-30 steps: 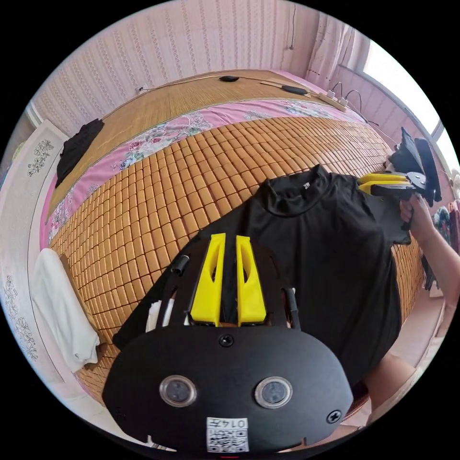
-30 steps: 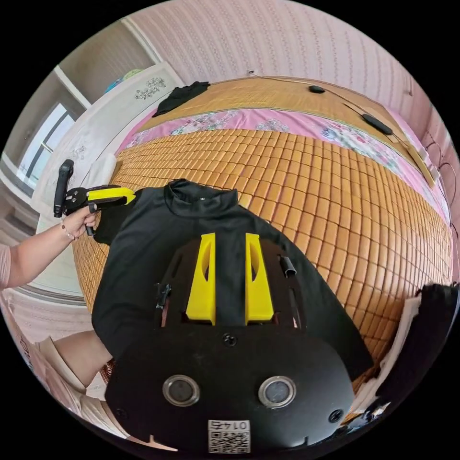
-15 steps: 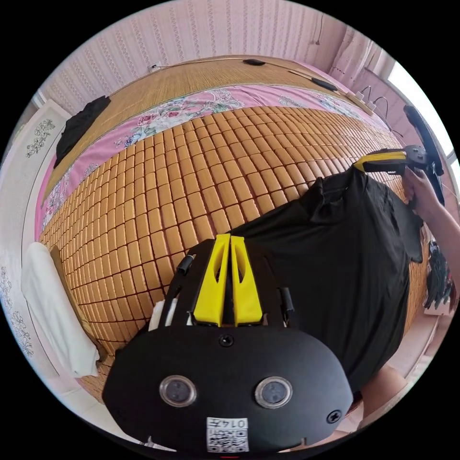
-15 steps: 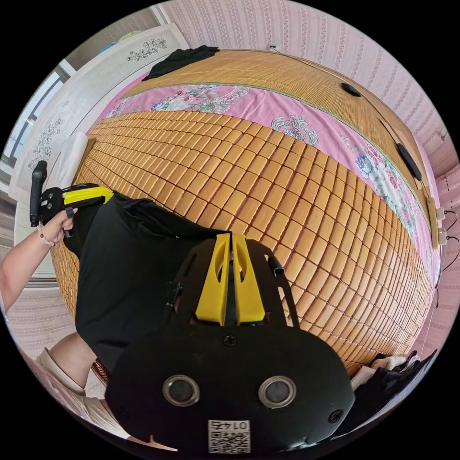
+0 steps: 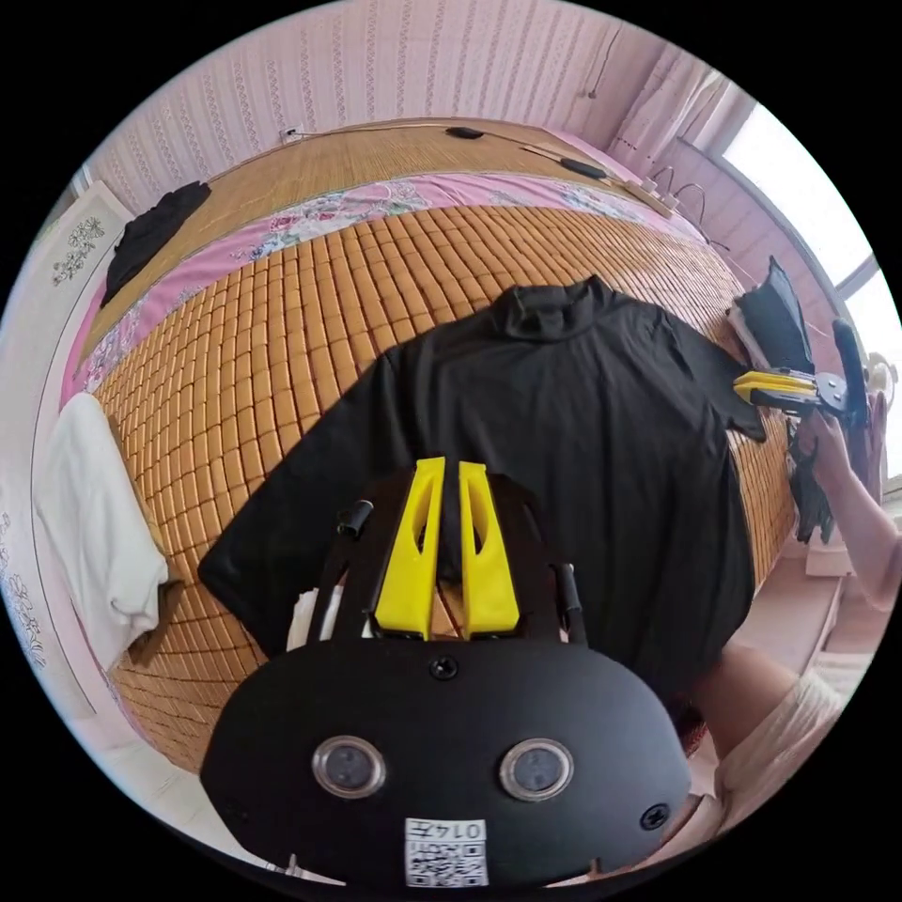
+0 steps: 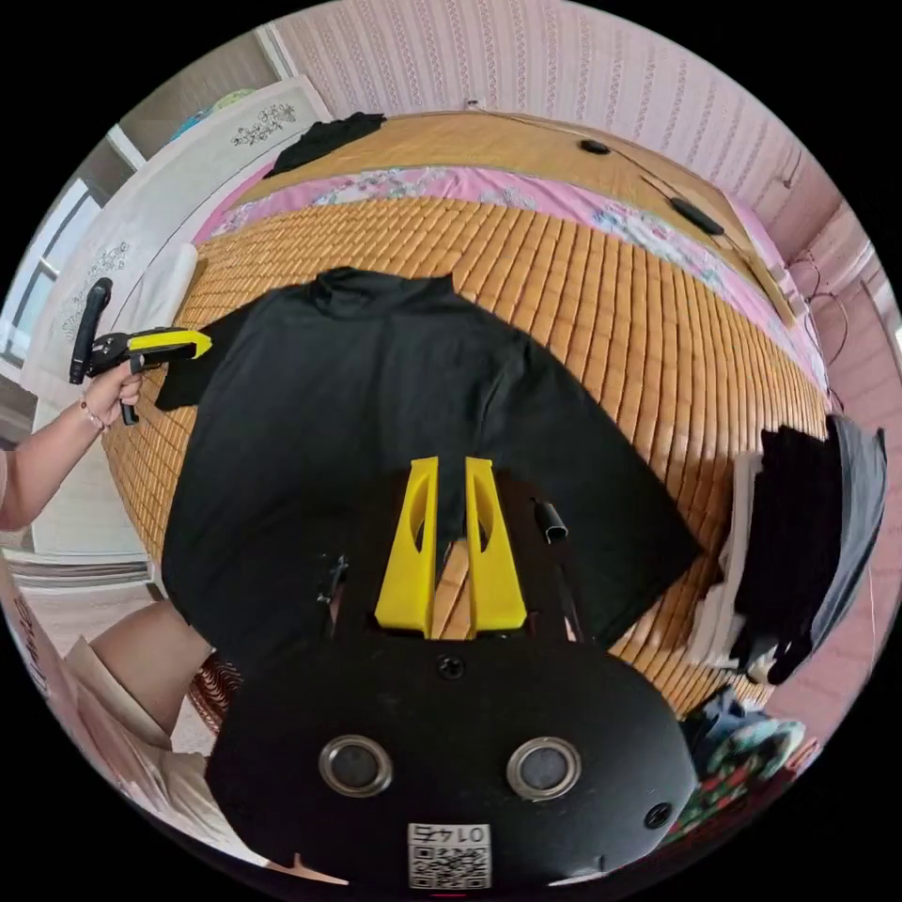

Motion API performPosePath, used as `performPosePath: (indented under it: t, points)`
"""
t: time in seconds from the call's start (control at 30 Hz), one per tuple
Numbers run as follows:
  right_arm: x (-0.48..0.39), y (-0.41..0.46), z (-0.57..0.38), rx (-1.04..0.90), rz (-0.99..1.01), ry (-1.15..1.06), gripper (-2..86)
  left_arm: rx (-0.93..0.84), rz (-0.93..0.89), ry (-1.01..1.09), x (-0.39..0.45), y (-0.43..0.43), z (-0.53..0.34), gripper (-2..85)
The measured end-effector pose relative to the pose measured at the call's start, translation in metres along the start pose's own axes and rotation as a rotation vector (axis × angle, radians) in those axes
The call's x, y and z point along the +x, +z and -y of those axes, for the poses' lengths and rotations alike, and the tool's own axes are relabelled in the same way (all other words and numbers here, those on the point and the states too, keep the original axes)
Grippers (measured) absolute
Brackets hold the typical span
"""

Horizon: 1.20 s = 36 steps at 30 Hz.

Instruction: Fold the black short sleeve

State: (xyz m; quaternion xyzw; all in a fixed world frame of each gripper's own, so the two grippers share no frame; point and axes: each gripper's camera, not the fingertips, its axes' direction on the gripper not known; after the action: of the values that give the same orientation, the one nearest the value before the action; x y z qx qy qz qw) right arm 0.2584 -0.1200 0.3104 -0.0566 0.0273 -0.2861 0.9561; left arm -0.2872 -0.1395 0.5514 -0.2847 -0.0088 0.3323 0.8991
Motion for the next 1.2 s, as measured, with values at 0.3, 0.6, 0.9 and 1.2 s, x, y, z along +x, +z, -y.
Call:
performPosePath:
  t: [0.3,0.6,0.9,1.2]
  points:
    - [-0.037,0.045,-0.095,-0.266,0.098,0.250,4.9,-0.231,-0.081,-0.138,0.039,-0.006,-0.132,2.7]
    - [-0.040,0.045,-0.094,-0.224,0.107,0.319,2.7,-0.262,-0.071,-0.143,0.018,-0.013,-0.144,1.5]
    - [-0.073,0.055,-0.146,-0.475,0.135,0.321,6.6,-0.326,-0.114,-0.101,0.016,-0.063,-0.191,2.3]
    - [-0.087,0.094,-0.152,-0.587,0.070,0.322,0.1,-0.472,-0.124,-0.112,0.017,-0.055,-0.244,1.4]
